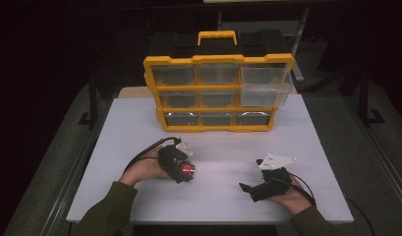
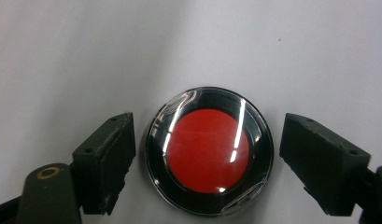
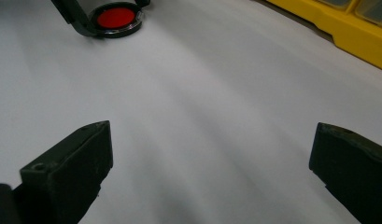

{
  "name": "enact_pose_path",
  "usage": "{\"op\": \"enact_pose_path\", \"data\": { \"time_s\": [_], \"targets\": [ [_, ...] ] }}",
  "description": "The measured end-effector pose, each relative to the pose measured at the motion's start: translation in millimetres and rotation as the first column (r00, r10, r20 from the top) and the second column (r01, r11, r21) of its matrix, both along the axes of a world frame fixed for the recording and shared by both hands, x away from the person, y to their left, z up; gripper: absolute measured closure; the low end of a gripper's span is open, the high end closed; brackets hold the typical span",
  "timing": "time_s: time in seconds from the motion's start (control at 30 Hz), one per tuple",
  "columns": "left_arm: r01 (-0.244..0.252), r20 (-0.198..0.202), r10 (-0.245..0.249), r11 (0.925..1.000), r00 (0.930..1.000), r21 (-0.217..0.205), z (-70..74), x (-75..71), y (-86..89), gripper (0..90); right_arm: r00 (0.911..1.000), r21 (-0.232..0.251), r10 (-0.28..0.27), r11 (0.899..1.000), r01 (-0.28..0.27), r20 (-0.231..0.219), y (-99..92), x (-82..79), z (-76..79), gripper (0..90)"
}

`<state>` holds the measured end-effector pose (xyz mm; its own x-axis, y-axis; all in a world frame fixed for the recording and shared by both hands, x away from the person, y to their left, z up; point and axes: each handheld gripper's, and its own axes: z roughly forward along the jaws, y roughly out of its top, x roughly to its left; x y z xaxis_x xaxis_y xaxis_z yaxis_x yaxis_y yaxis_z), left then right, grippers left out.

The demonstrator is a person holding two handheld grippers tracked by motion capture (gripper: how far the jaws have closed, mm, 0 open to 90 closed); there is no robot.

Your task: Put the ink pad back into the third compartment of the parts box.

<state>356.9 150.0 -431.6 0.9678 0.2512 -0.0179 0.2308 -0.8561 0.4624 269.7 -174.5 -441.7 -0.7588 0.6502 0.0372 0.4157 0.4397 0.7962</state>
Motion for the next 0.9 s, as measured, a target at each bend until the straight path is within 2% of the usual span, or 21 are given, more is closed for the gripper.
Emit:
{"op": "enact_pose_path", "data": {
  "time_s": [0.1, 0.17, 0.57, 0.9],
  "targets": [
    [-0.001, 0.0, 0.001, 1.0, 1.0, 0.0, 0.2, 0.2, 0.5, 20.0, 1.0, 0.001, 0.0, 1.0, 0.0, 0.0, -0.1, 0.0, 0.1, 0.0],
    [0.005, -0.008, -0.005, 1.0, 1.0, -0.001, 0.6, 0.4, 0.8, 24.7, 1.0, 0.001, 0.0, 1.0, 0.0, 0.0, -0.1, 0.0, 0.1, 0.0],
    [0.006, 0.008, -0.006, 0.9999, 0.9999, 0.009, 0.7, -0.8, 0.5, 27.8, 1.0, 0.003, 0.0, 1.0, 0.0, 0.002, -0.3, 0.0, 0.2, 0.0],
    [0.004, 0.001, -0.004, 0.9999, 1.0, 0.012, 1.7, 0.5, 0.4, 29.7, 1.0, 0.004, 0.0, 1.0, 0.0, 0.001, -0.3, -0.1, 0.3, 0.0]
  ]
}}
